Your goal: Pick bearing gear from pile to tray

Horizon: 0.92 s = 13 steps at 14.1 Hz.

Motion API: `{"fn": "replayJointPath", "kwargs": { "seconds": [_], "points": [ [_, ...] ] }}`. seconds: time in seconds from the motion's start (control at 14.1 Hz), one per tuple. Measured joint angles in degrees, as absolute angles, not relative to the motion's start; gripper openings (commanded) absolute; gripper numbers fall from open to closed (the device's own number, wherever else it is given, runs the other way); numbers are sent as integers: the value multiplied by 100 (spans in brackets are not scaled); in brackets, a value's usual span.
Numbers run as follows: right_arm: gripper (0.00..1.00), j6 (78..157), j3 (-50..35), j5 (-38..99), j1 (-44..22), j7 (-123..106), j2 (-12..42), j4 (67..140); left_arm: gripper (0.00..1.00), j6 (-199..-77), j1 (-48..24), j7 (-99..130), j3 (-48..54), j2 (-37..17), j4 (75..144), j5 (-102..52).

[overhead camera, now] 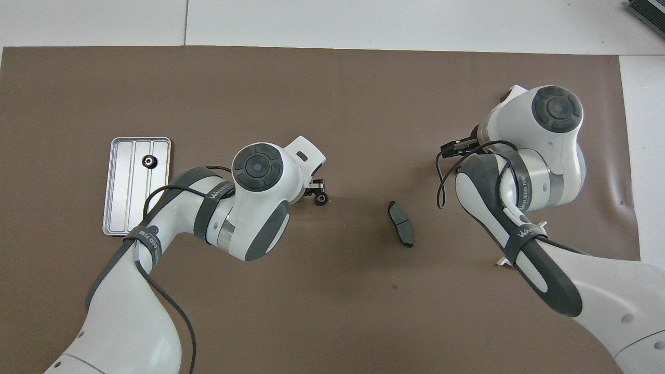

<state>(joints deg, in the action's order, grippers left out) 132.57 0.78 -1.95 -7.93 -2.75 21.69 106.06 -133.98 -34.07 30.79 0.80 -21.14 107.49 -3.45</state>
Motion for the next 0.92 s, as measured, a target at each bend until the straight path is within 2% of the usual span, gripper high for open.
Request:
{"fn": "replayJointPath", "kwargs": {
  "seconds": [0.5,0.64,0.92],
  "points": [
    [100,13741,73,-124,-772,-410,2164,11168,58,-13639,-3727,3574,77,-2355,10608,-345],
    [91,13744,74,-124,-746,-503,2151,11236,58,-13647,-3737,3588,75,-2366,10608,-345],
    [87,13746,73,-123,-711,-539,2135,11322,58,-13679,-3740,3588,66,-2437,10608,-345]
  ]
}}
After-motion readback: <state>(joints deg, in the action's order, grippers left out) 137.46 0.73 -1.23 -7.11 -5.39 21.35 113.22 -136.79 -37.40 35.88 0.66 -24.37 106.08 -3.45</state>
